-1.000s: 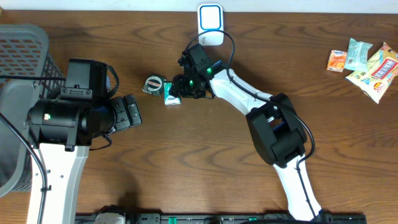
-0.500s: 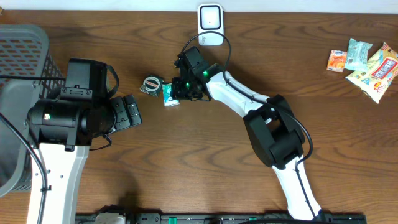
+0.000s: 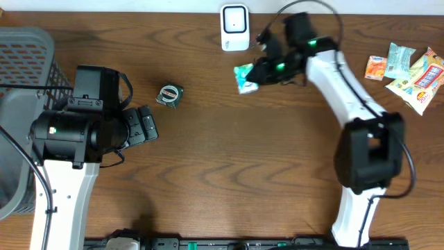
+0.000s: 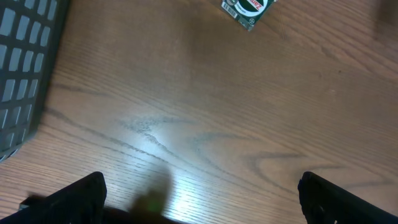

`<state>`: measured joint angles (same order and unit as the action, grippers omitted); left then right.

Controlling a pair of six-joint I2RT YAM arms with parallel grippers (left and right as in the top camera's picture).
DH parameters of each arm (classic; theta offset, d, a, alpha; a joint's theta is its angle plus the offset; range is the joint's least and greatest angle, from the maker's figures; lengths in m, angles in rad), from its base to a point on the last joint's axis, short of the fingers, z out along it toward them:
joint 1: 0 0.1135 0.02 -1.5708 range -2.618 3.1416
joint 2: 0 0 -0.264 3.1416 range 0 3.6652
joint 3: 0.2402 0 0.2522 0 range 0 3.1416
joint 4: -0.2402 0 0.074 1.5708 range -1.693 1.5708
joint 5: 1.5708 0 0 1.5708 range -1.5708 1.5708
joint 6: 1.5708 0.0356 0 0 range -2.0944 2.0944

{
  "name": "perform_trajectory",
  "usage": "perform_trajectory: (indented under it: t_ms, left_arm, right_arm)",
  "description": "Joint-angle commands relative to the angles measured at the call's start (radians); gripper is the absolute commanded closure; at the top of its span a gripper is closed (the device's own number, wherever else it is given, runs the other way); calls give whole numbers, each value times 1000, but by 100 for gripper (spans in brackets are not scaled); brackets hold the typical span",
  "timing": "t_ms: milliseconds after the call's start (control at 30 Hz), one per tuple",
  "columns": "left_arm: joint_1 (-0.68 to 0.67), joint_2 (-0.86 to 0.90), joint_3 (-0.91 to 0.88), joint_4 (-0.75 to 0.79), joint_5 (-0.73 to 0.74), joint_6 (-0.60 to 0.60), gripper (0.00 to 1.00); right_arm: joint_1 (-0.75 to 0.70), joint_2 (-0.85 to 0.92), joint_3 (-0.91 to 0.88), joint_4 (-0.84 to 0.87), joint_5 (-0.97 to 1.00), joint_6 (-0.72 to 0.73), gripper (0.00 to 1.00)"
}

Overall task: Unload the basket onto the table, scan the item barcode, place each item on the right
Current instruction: 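Grasp the light-blue tissue pack with the right gripper and lift it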

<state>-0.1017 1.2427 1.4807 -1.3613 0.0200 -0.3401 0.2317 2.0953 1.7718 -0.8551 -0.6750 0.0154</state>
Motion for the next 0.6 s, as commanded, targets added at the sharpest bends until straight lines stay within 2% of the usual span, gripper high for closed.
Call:
perform_trajectory:
  t_ms: [0, 200, 567]
  left_arm:
    - [0, -1, 4, -3, -3, -2, 2]
    - [0, -1, 4, -3, -3, -2, 2]
    - [0, -1, 4, -3, -3, -2, 2]
  right_arm:
    - [-75, -13, 0, -35, -299, -234, 99]
    - [-178, 30, 0, -62, -609, -318, 99]
    - [-189, 50, -1, -51, -812, -372, 99]
